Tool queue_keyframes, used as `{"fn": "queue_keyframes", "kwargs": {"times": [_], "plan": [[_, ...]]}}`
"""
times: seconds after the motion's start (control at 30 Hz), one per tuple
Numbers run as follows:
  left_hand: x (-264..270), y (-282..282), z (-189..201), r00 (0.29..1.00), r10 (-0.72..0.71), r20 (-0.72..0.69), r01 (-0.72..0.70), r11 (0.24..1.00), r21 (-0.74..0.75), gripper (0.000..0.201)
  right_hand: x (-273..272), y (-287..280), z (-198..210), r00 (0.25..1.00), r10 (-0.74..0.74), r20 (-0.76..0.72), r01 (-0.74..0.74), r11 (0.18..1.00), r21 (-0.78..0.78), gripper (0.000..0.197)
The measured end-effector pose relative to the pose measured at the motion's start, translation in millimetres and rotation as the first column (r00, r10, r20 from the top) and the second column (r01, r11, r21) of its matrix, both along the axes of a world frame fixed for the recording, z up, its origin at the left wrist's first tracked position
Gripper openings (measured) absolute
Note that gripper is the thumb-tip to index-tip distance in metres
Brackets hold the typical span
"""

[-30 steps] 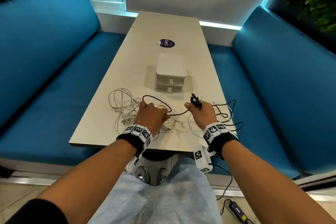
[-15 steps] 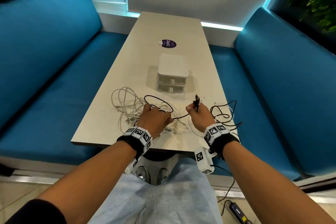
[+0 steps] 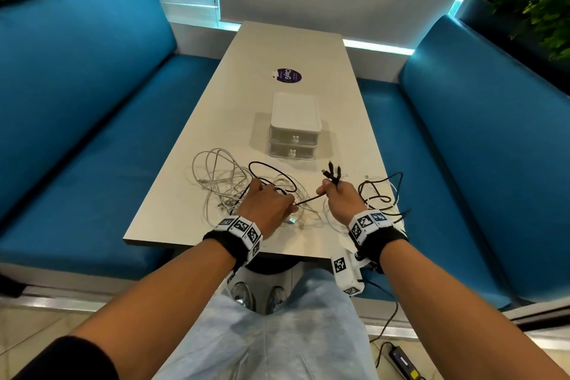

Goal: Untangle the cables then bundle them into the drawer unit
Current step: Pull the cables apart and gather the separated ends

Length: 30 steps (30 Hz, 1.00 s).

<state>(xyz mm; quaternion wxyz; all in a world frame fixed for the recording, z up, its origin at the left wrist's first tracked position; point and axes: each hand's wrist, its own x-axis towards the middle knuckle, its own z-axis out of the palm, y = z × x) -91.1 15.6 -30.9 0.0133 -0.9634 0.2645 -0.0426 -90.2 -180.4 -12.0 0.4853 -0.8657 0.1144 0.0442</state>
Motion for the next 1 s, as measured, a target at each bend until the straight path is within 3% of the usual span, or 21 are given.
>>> {"fn": "queue_keyframes", "kwargs": {"times": [0.13, 0.27, 0.4, 0.53, 0.73, 0.83, 1.0], "plan": [[5, 14, -5, 1.0, 0.005, -0.016, -0.006, 0.999, -0.049, 0.025, 1, -21, 7, 0.998, -0.031, -0.054, 0.016, 0.967, -0.254, 0.039], [10, 29, -4, 0.999, 0.047, -0.017, -0.047, 0.997, -0.061, 0.026, -3, -45, 10, 0.991, -0.109, -0.08, 0.072, 0.925, -0.372, 0.039], [9, 16, 1, 0.999, 0.039, 0.018, -0.04, 0.999, 0.011, 0.033, -3, -33, 13, 0.999, 0.009, -0.04, -0.021, 0.95, -0.312, 0.029], [6, 7, -2, 0.999, 0.012, 0.043, -0.015, 0.998, 0.053, 0.024, -2, -12, 15, 0.99, 0.141, -0.011, -0.141, 0.974, -0.177, 0.028], [3, 6, -3, 0.996, -0.04, 0.083, 0.03, 0.993, 0.11, 0.024, -7, 14, 25, 0.948, 0.312, 0.058, -0.289, 0.925, -0.246, 0.023], [3, 5, -3, 0.993, -0.063, 0.095, 0.057, 0.996, 0.067, 0.018, -10, 20, 26, 0.936, 0.34, 0.091, -0.297, 0.903, -0.311, 0.026], [4, -3, 8, 0.995, -0.071, 0.065, 0.075, 0.995, -0.064, 0.025, -12, 26, 24, 0.908, 0.412, 0.075, -0.353, 0.85, -0.392, 0.022]]}}
